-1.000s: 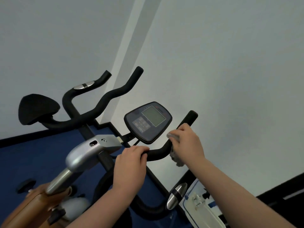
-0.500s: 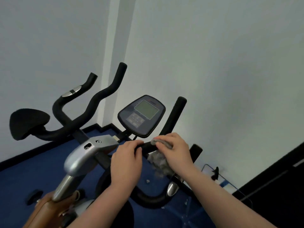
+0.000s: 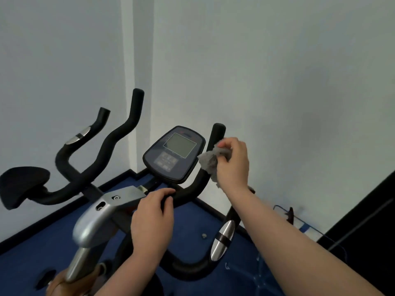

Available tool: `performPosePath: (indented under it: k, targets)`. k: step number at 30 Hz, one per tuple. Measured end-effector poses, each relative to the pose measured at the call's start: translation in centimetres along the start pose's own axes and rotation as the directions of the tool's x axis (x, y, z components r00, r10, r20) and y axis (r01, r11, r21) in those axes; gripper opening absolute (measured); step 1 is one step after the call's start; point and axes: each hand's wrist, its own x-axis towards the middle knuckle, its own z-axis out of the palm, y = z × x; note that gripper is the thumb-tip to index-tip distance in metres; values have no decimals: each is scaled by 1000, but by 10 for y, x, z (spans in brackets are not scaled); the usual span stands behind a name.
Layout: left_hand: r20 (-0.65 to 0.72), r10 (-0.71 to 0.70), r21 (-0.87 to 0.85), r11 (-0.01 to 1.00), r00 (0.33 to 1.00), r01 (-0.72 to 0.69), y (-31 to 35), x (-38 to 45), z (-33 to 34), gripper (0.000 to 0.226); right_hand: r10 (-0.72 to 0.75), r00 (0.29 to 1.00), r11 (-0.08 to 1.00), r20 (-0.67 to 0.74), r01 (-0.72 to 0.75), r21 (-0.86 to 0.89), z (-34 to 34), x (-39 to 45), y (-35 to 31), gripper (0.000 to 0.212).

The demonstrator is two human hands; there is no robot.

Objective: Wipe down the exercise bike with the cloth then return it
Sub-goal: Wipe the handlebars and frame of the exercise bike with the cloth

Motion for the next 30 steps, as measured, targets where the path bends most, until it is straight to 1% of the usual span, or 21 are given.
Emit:
performPosePath:
  k: [2,3,4,5,7,8,11,12,14,15,16,18,19,20,22,24,25,27,28,30]
  targets:
    - [-2,6,22,1000,1000,-6,1,0,1,21,52,996,992,69,-44,-118,5,-14,2,35]
    - [2,11,16,1000,1000,-11,1,0,1,21,55,993,988,106,-39,-150,4,-18,3,33]
    - [6,16,3,1000,1000,-16,0,0,1,20,46,991,988,126,-26,-155,1,-18,2,31]
    - [8,20,-9,1000,1000,-20,0,0,0,20,16,993,990,118,1,-144,-3,-15,0,27]
    - [9,14,-24,1000,1000,-14,-1,1,0,20,-65,997,988,51,71,-140,-9,-10,-6,22]
    - [10,0,-28,1000,1000,0,-1,2,0,19,-88,995,980,51,96,-172,-9,-11,-8,20]
    - [22,-71,-76,994,997,73,-2,2,-3,17,-80,985,943,155,125,-310,-2,-34,-7,8]
    - [33,-92,-108,990,995,95,-4,3,-6,16,-62,986,943,155,109,-314,-1,-45,-5,6]
    - [95,-115,-137,982,989,128,-9,5,-16,20,-48,988,965,149,84,-248,0,-68,-5,7]
    - [133,-109,-133,983,985,127,-11,5,-21,24,-71,981,968,183,112,-225,3,-80,-8,8]
    - [160,-89,-124,986,983,109,-14,5,-29,29,-116,959,960,257,175,-220,8,-94,-13,10]
    - [178,-21,-88,995,984,37,-20,1,-41,37,-183,883,935,432,292,-200,18,-117,-23,12]
    - [180,2,-52,999,984,8,-24,-3,-45,39,-191,857,935,478,306,-177,19,-118,-28,12]
    - [179,7,-6,1000,984,-6,-28,-8,-48,40,-190,849,941,493,300,-155,16,-111,-30,12]
    - [164,-14,74,997,986,1,-34,-18,-52,40,-218,868,935,446,317,-161,4,-86,-31,13]
    - [141,-40,106,994,989,25,-37,-28,-55,39,-256,897,891,360,364,-272,-6,-62,-26,14]
    - [125,-53,126,991,991,38,-37,-32,-56,38,-251,905,865,344,369,-340,-6,-56,-23,14]
    - [100,-79,168,984,992,61,-40,-39,-58,37,-183,921,832,344,332,-444,3,-63,-18,16]
    - [89,-91,169,983,992,75,-42,-42,-59,36,-168,931,835,325,310,-455,9,-72,-16,17]
    - [63,-114,122,987,992,105,-46,-45,-60,33,-187,940,862,284,296,-411,20,-96,-17,16]
